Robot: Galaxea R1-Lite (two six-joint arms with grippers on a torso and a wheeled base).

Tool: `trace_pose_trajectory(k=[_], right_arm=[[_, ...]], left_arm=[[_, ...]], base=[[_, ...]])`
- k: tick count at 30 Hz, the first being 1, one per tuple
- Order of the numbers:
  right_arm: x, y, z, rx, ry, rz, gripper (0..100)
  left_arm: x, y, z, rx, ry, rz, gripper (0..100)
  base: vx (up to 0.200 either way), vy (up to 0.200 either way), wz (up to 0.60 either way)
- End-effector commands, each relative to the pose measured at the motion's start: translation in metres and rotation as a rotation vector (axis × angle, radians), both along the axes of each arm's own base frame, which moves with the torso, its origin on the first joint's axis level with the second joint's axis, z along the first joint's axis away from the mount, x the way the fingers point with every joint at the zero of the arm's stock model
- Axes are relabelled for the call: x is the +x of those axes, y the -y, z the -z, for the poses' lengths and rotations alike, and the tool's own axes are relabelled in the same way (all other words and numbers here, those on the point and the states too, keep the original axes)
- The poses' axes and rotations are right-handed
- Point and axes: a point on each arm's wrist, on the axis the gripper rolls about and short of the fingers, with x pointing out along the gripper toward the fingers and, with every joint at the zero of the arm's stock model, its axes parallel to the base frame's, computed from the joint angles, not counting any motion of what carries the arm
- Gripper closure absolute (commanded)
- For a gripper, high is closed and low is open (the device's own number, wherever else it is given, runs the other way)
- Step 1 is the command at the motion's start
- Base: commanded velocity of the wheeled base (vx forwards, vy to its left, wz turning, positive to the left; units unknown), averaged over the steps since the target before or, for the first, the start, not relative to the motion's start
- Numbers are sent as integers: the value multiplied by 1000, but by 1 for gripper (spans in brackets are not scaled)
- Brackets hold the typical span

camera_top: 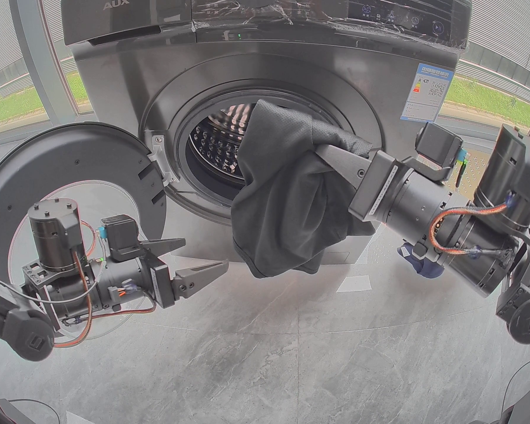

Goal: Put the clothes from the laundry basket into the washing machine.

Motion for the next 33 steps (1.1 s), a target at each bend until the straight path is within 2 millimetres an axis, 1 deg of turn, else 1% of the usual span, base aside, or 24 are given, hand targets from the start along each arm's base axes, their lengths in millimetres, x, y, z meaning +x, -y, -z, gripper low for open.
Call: trace_pose_trajectory(k=[1, 6, 8, 11, 17, 25, 26, 33], right_arm=[[-1, 1, 0, 0, 0, -1, 100], [-2, 0, 1, -1, -1, -7, 100], [-3, 0, 0, 1, 1, -7, 100], [-3, 0, 0, 0, 2, -8, 100], [-5, 0, 0, 1, 3, -14, 100], [-6, 0, 2, -4, -2, -14, 100], [-6, 0, 2, -5, -3, -16, 100], [-7, -1, 4, -9, -6, -21, 100]], left_arm=[[22, 15, 12, 4, -28, 14, 0], [35, 24, 16, 2, -26, 23, 0], [45, 29, 20, 6, -31, 18, 0], [54, 32, 22, 0, -21, 17, 0], [68, 42, 25, -21, 4, 21, 0], [72, 53, 25, -37, 31, 44, 0], [72, 54, 25, -42, 38, 46, 100], [69, 61, 22, -69, 47, 66, 100]], base=[[0, 0, 0], [0, 0, 0], [0, 0, 0], [0, 0, 0], [0, 0, 0], [0, 0, 0], [0, 0, 0], [0, 0, 0]])
